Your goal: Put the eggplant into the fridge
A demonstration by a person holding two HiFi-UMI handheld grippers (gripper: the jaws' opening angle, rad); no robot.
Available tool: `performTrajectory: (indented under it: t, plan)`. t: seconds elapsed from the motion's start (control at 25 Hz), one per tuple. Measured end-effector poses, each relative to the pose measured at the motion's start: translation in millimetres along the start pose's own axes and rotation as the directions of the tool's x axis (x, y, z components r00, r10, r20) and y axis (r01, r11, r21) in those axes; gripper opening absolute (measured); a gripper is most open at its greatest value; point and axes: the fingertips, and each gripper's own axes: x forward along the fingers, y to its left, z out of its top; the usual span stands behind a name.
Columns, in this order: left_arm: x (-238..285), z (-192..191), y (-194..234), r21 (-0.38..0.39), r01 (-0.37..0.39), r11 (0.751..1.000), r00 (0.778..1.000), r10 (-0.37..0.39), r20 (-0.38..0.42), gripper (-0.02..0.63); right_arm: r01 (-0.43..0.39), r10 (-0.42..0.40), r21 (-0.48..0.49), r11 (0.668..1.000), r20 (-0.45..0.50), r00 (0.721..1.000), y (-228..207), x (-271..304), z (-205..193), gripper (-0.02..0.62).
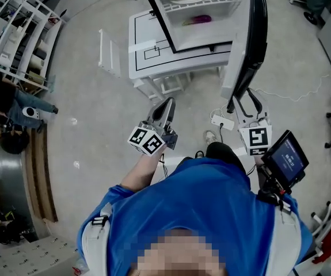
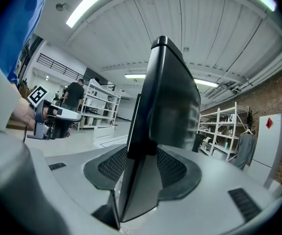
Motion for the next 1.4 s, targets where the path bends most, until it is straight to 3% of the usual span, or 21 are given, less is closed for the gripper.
performTrajectory:
  t: [0.16, 0.36, 0.68, 1.2, 1.4]
  plan:
    - [2.6, 9.3, 11.2, 0.006, -0.02, 1.0, 1.0, 0.02, 0.024, 0.009, -0.057, 0.057, -0.061, 0.997, 0.001, 0.998, 17.8, 17.4, 6.7, 0.178]
    - [25.1, 9.0, 46.8, 0.016, -0.052, 0.999, 0.998, 0.051, 0.045, 0.009, -0.12, 0.12, -0.048, 0.992, 0.006, 0.993, 22.9, 66.1, 0.0, 0.178]
    - [16.2, 29.0, 50.4, 0.019, -0.081, 0.997, 0.995, 0.08, 0.066, 0.008, -0.199, 0.201, -0.067, 0.978, 0.029, 0.979, 49.6, 80.5, 24.3, 0.178]
    - [4.4, 47.2, 61.2, 0.012, -0.147, 0.989, 0.983, 0.144, 0.11, 0.009, -0.332, 0.338, -0.105, 0.938, 0.046, 0.94, 86.4, 102.4, 44.5, 0.177]
    - [26.8, 53.9, 89.9, 0.019, -0.179, 0.984, 0.977, 0.175, 0.117, 0.009, -0.383, 0.39, -0.112, 0.917, 0.05, 0.919, 84.6, 145.3, 44.9, 0.176]
